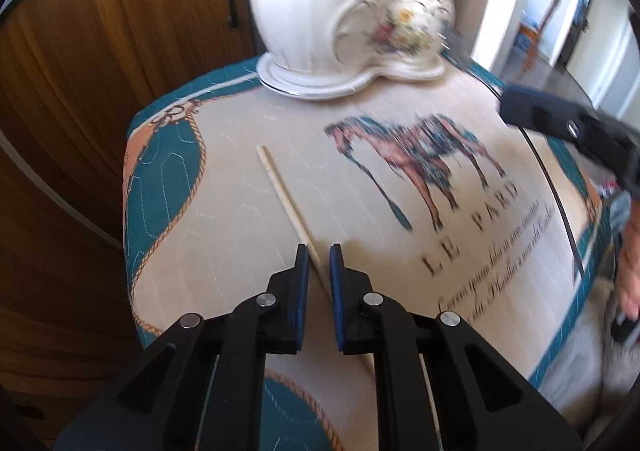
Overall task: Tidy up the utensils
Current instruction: 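Grasp the silver flower-handled spoon with the right tool while the left tool grasps the last chopstick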
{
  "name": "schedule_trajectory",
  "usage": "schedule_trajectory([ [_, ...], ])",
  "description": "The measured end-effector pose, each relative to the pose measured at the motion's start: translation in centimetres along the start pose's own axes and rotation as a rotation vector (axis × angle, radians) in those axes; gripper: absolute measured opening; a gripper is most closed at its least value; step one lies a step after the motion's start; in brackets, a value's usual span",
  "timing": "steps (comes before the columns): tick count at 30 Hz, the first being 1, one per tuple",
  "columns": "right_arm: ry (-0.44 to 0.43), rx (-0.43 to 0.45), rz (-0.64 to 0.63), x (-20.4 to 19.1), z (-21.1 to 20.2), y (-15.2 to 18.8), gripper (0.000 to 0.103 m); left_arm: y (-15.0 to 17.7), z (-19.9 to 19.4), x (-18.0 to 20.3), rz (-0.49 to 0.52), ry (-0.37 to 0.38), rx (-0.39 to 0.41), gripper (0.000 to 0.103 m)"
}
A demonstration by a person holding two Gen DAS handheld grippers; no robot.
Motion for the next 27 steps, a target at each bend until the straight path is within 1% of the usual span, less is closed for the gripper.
schedule_trajectory([
  [2,-0.001,-0.001,-0.003,-0.1,0.1,0.0,0.004,0.2,-0.1,0.5,0.024,-0.008,-0.009,0.011],
  [3,-0.001,-0.003,-0.004,-0.2,0.1,0.0,0.004,0.2,-0.1,0.5,0.025,-0.014,-0.011,0.015],
  [4,0.000,-0.004,-0.004,-0.2,0.2,0.0,0.004,0.1,0.1,0.4,0.015,-0.021,-0.013,0.026],
  [5,0.002,-0.006,-0.003,-0.2,0.2,0.0,0.004,0.0,0.2,0.1,-0.002,-0.032,-0.009,0.033],
  [6,0.003,-0.006,-0.003,-0.2,0.3,0.0,0.004,-0.1,0.3,-0.2,-0.020,-0.037,-0.009,0.050],
  [7,0.003,-0.007,-0.003,-0.1,0.3,0.0,0.004,-0.1,0.5,-0.5,-0.047,-0.030,-0.013,0.059],
  [8,0.002,-0.007,-0.003,-0.1,0.2,0.0,0.004,0.2,0.4,-0.9,-0.066,-0.021,-0.007,0.059],
  [9,0.003,-0.006,-0.004,-0.1,0.2,0.0,0.004,0.5,0.2,-0.4,-0.074,-0.027,-0.005,0.061],
  [10,0.004,-0.005,-0.004,-0.1,0.2,0.0,0.004,0.6,0.2,-0.2,-0.076,-0.033,-0.004,0.067],
  [12,0.002,-0.006,-0.002,-0.1,0.3,0.0,0.004,1.2,0.3,0.0,-0.089,-0.042,-0.002,0.075],
  [15,-0.003,-0.008,-0.006,-0.4,0.4,0.0,0.004,1.6,0.3,0.6,-0.109,-0.066,0.019,0.079],
  [19,-0.006,-0.007,-0.010,-0.5,0.3,0.1,0.004,1.5,0.3,0.9,-0.111,-0.075,0.035,0.079],
  [20,-0.004,-0.005,-0.010,-0.5,0.2,0.1,0.004,1.5,0.3,0.9,-0.107,-0.074,0.036,0.078],
  [21,-0.002,-0.004,-0.008,-0.4,0.2,0.1,0.004,1.6,0.3,1.4,-0.105,-0.073,0.040,0.074],
  [23,-0.001,-0.002,-0.003,-0.2,0.1,0.0,0.004,2.0,0.0,1.6,-0.099,-0.078,0.055,0.060],
  [24,0.000,0.000,-0.001,-0.2,0.1,0.0,0.004,2.1,-0.2,1.9,-0.095,-0.077,0.059,0.044],
  [25,0.000,0.000,-0.001,-0.2,0.1,0.0,0.004,2.1,-0.3,2.0,-0.086,-0.084,0.059,0.032],
  [27,-0.003,0.000,-0.004,-0.3,0.1,0.0,0.004,2.1,-0.5,1.9,-0.078,-0.094,0.058,0.022],
])
Point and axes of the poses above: each gripper's, at about its wrist camera, not at the fingertips, and z roughly the way its jaws point, x to its right, y to its underside, the point moved 2 cm from there along z, roughly the way its jaws point, and after that the axes turned 6 degrees about y, right-handed, at the moved point
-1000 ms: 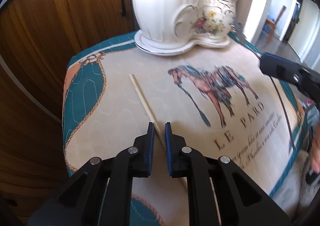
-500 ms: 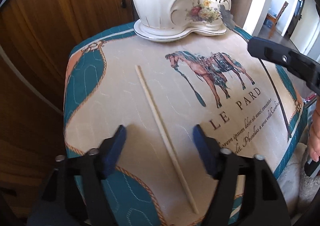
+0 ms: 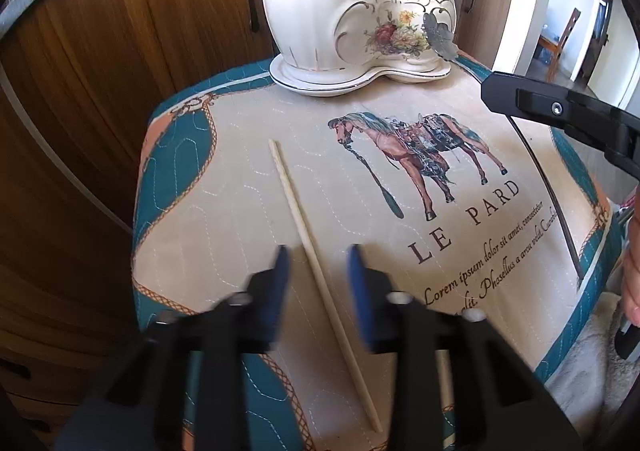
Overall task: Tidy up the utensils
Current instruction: 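Grasp the silver flower-handled spoon with the right tool while the left tool grasps the last chopstick, then carry chopstick with left tool to larger pot while right tool carries spoon to smaller pot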
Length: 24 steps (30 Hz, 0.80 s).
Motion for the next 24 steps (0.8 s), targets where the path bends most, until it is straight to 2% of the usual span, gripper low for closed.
schedule_trajectory([
  [2,-0.003,0.001,-0.004,-0.1,-0.1,0.0,0.004,-0.3,-0.1,-0.3,-0.014,0.003,0.000,0.017],
  [4,-0.004,0.005,-0.007,-0.2,-0.2,0.0,0.004,-0.5,-0.1,-1.0,-0.031,0.006,0.004,0.007],
  [9,-0.025,0.031,0.003,-0.1,-0.6,-0.2,0.004,-0.7,-0.3,-2.2,-0.060,0.012,0.032,0.004],
  [11,-0.021,0.052,0.006,0.0,-1.0,-0.3,0.004,-0.6,-0.9,-2.6,-0.070,0.039,0.062,0.004],
  [18,0.017,0.130,0.012,0.2,-2.2,-1.1,0.004,-1.5,-4.2,-4.3,-0.090,0.089,0.219,0.004],
  [24,0.038,0.250,0.012,-0.1,-4.4,-3.1,0.004,-3.9,-8.8,-6.3,-0.117,0.138,0.403,0.004],
])
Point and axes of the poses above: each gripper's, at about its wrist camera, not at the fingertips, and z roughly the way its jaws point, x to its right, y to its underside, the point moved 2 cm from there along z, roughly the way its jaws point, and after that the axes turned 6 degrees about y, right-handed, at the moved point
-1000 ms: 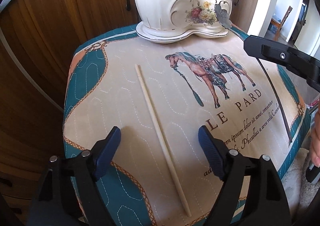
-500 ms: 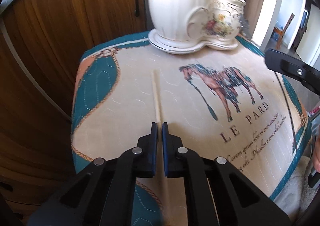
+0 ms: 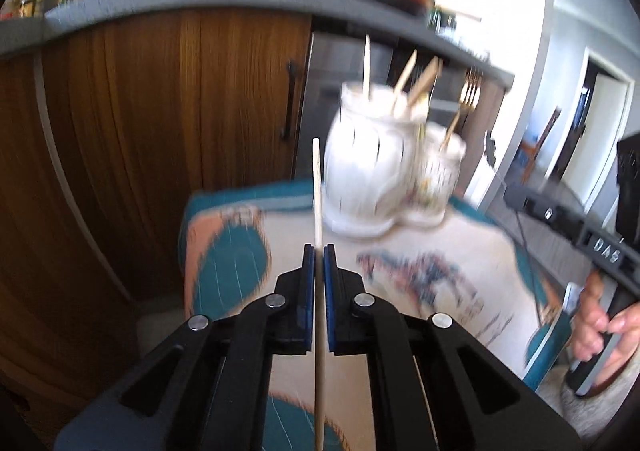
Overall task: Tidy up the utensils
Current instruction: 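Carry chopstick with left tool to larger pot while right tool carries spoon to smaller pot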
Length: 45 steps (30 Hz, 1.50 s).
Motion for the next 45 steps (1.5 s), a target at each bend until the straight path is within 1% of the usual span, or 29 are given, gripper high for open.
schedule_trajectory([
  [6,0.055,0.091,0.007,0.8,0.3,-4.6,0.004,-5.5,-0.9,0.6,0.012,0.072,0.114,0.004],
  [9,0.081,0.142,0.018,1.6,1.0,-7.4,0.004,-9.0,-0.3,1.3,0.029,0.107,0.203,0.004],
  [11,0.093,0.175,0.026,2.1,1.6,-8.9,0.004,-10.7,0.4,1.5,0.021,0.151,0.238,0.004],
  [14,0.110,0.231,0.052,3.3,2.9,-10.8,0.004,-13.0,1.8,1.7,0.007,0.203,0.271,0.004],
  [18,0.125,0.244,0.107,4.9,5.3,-12.3,0.004,-15.3,4.8,2.1,0.019,0.216,0.285,0.004],
  [19,0.141,0.252,0.111,5.2,5.9,-12.6,0.004,-15.4,5.3,2.1,0.021,0.214,0.289,0.004],
  [22,0.153,0.285,0.107,5.4,7.2,-13.0,0.004,-15.8,7.1,2.2,0.023,0.220,0.303,0.004],
  [24,0.161,0.299,0.103,5.6,8.0,-13.1,0.004,-15.9,8.3,2.3,0.021,0.229,0.306,0.004],
  [26,0.178,0.311,0.103,5.7,8.7,-12.7,0.004,-15.8,9.2,2.3,0.022,0.222,0.314,0.004],
  [29,0.192,0.329,0.105,6.0,9.7,-12.0,0.004,-15.5,9.8,2.0,0.011,0.239,0.350,0.004],
  [32,0.228,0.345,0.080,6.0,10.3,-11.1,0.004,-15.0,10.2,2.0,0.026,0.224,0.399,0.004],
  [36,0.255,0.330,0.040,5.8,11.0,-10.1,0.004,-14.2,10.9,1.8,0.036,0.221,0.408,0.004],
  [38,0.259,0.311,0.033,6.0,11.2,-9.5,0.004,-13.7,11.0,1.7,0.041,0.231,0.395,0.004],
  [39,0.256,0.301,0.039,6.2,11.1,-9.2,0.004,-13.6,10.9,1.5,0.032,0.240,0.392,0.004],
  [42,0.241,0.280,0.057,6.8,10.5,-8.3,0.004,-12.9,9.9,1.0,0.035,0.238,0.391,0.004],
  [45,0.225,0.270,0.079,7.1,9.6,-7.4,0.004,-12.0,9.0,0.7,0.037,0.254,0.362,0.004],
])
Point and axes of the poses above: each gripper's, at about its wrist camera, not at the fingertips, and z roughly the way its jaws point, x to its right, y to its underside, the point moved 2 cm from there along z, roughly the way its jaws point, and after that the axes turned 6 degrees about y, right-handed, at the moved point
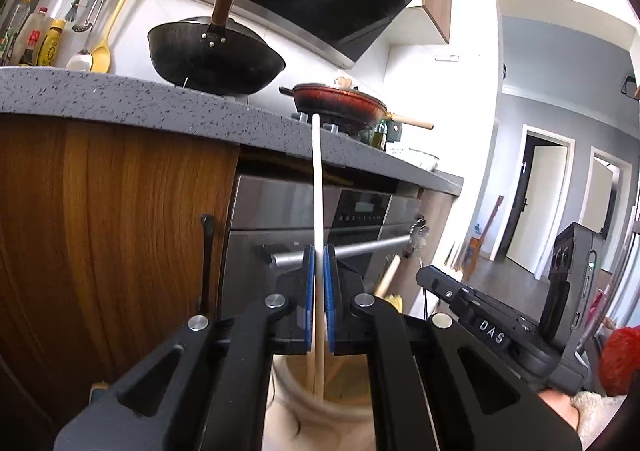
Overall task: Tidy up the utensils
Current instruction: 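Carry chopstick with left tool to larger pot while right tool carries spoon to smaller pot, then release chopstick into larger pot with left tool while right tool releases spoon into smaller pot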
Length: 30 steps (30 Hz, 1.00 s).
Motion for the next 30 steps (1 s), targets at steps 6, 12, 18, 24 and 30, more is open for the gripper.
schedule_trajectory([
  [6,-0.018,-0.017,-0.038,-0.4,-2.1,1.4,0.004,1.3,-1.7,-0.3,-0.025,0.017,-0.046,0.004],
  [12,-0.007,-0.032,-0.080,-1.1,-2.9,2.5,0.004,2.4,-2.3,-0.2,-0.036,-0.013,-0.085,0.004],
  [18,-0.006,-0.044,-0.121,-1.4,-5.3,3.5,0.004,3.7,-4.0,0.7,-0.008,-0.053,-0.122,0.006],
  [24,-0.009,-0.076,-0.164,-1.7,-7.7,5.0,0.008,6.7,-5.8,2.7,0.049,-0.114,-0.186,0.024],
  [30,0.016,-0.083,-0.178,-1.2,-9.6,6.2,0.049,8.6,-7.7,4.3,0.089,-0.136,-0.189,0.062],
])
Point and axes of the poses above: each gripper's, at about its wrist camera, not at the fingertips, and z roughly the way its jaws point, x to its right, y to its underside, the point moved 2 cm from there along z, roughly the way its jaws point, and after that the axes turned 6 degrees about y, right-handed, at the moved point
